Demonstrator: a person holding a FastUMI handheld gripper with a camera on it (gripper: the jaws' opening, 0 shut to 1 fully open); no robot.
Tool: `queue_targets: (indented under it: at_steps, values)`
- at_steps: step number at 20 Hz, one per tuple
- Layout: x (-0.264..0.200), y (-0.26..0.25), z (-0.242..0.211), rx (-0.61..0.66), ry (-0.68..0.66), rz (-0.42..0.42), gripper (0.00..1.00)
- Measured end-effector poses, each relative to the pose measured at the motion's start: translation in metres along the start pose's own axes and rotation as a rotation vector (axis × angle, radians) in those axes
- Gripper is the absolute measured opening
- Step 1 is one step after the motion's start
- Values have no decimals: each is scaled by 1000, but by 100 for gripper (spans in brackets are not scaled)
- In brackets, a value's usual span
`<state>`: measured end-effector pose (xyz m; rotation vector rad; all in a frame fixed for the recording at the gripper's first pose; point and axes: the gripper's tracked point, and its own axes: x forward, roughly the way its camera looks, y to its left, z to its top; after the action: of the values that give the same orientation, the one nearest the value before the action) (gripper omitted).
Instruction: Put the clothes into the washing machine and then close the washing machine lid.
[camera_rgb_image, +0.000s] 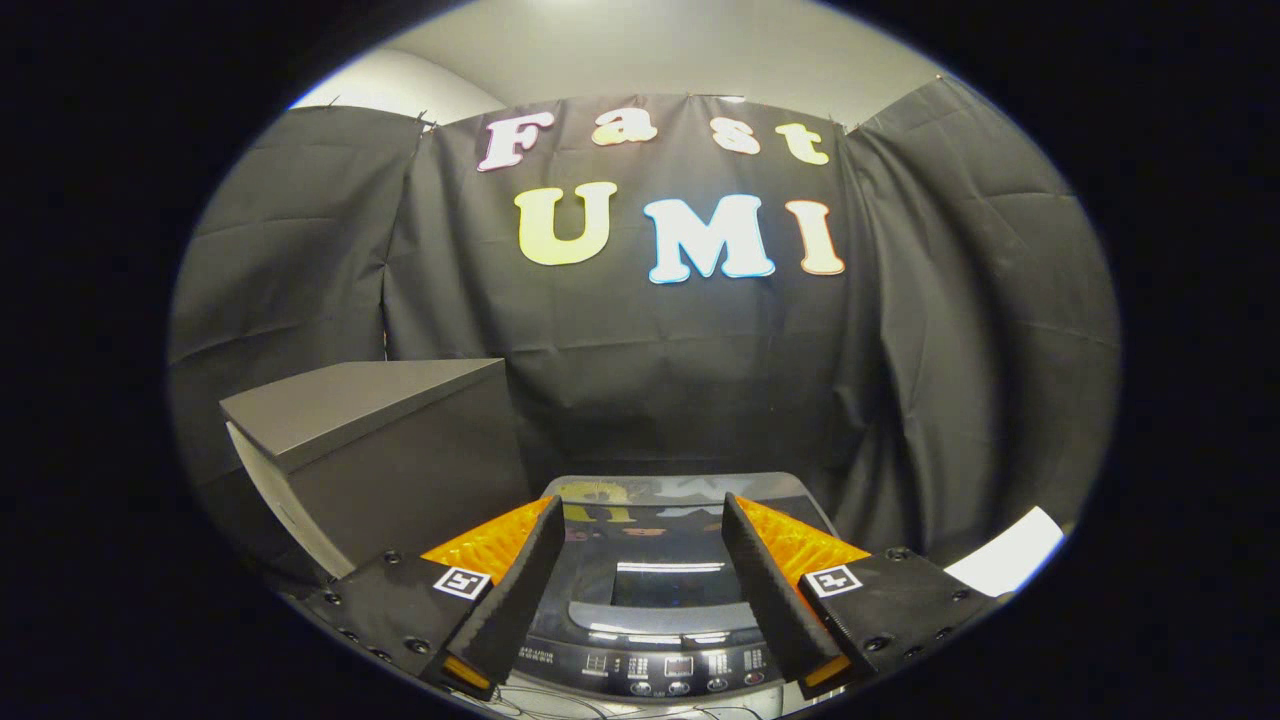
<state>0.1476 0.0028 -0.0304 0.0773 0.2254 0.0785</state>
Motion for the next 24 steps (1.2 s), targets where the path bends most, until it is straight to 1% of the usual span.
queue_targets:
  at_steps: [3,5,9,12,14,17,19,24]
  values:
    - [-44,-7,8,74,-53,-25,98]
    - [-73,-11,14,89,-91,-30,98]
    - [-123,-17,35,50,-200,-27,98]
    - [-155,-18,39,-24,-235,-17,98]
    - [-175,-15,44,-59,-263,5,98]
    - [-197,-13,35,-115,-265,37,99]
    - [-209,-21,31,-150,-267,40,99]
    - [-226,-28,13,-146,-256,65,100]
